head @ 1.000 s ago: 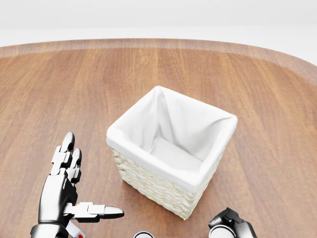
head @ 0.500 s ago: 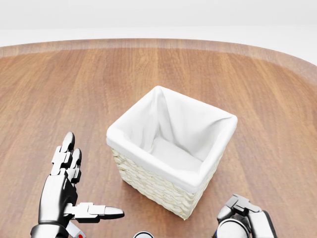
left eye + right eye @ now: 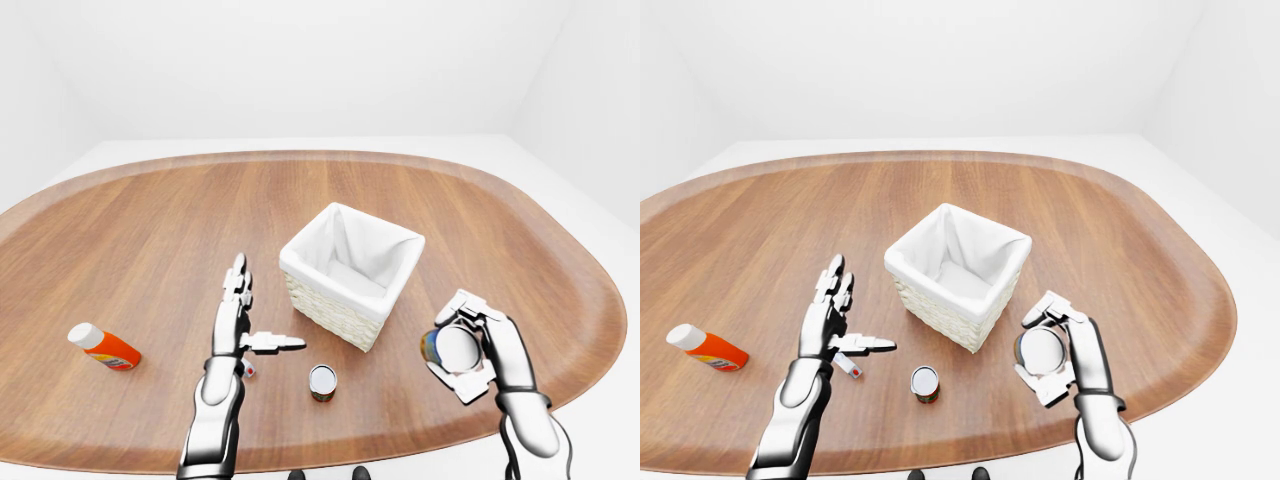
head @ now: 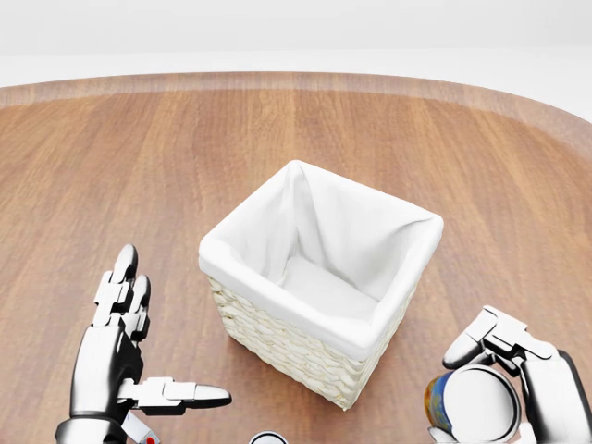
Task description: Pick up the alphabet soup and the cream cheese box, and put them in the basket.
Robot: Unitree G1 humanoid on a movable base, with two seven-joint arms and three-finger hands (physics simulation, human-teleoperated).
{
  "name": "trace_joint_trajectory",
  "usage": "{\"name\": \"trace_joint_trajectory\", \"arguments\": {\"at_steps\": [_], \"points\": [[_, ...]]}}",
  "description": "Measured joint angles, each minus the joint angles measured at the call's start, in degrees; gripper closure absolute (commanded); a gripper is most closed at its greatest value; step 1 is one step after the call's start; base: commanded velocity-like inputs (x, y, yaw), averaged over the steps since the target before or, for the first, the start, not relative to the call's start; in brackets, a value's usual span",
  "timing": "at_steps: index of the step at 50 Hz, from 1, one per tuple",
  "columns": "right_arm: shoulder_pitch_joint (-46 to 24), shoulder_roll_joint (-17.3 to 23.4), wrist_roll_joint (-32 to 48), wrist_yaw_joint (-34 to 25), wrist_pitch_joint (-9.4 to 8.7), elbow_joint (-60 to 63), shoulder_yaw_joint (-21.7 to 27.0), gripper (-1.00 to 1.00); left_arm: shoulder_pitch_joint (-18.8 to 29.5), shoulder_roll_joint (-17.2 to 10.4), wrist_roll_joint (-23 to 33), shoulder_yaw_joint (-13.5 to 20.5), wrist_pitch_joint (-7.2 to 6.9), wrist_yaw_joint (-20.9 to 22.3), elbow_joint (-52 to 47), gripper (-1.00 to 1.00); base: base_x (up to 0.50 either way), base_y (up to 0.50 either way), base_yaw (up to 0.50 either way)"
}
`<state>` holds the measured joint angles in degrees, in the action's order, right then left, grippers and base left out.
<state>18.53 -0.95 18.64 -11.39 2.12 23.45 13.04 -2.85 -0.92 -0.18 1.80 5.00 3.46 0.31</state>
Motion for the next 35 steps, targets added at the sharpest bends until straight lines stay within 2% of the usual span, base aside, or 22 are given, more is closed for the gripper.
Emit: {"name": "trace_joint_trajectory", "arguments": {"at_steps": [8,13,25,35], "points": [[-0.13,-1.12,-0.2,-2.9,-3.75,8.18,2.37,1.0,-0.18,0.06,0.11,-0.09,0.0,-0.15,-0.47,-1.0,0.0,0.0,0.0],[-0.92,-1.58,-0.02,-4.66,-6.99,13.75,3.63,1.0,-0.23,0.07,0.14,-0.12,0.0,-0.2,-0.66,-1.0,0.0,0.0,0.0],[-3.86,-1.57,0.04,-7.79,-7.12,24.86,5.68,1.0,-0.48,0.09,0.24,-0.16,0.0,-0.25,-0.9,-1.0,0.0,0.0,0.0],[-8.39,0.22,1.49,-8.17,-7.12,29.81,3.37,1.0,-0.55,0.08,0.24,-0.14,0.0,-0.18,-0.92,-1.0,0.0,0.0,0.0]]}}
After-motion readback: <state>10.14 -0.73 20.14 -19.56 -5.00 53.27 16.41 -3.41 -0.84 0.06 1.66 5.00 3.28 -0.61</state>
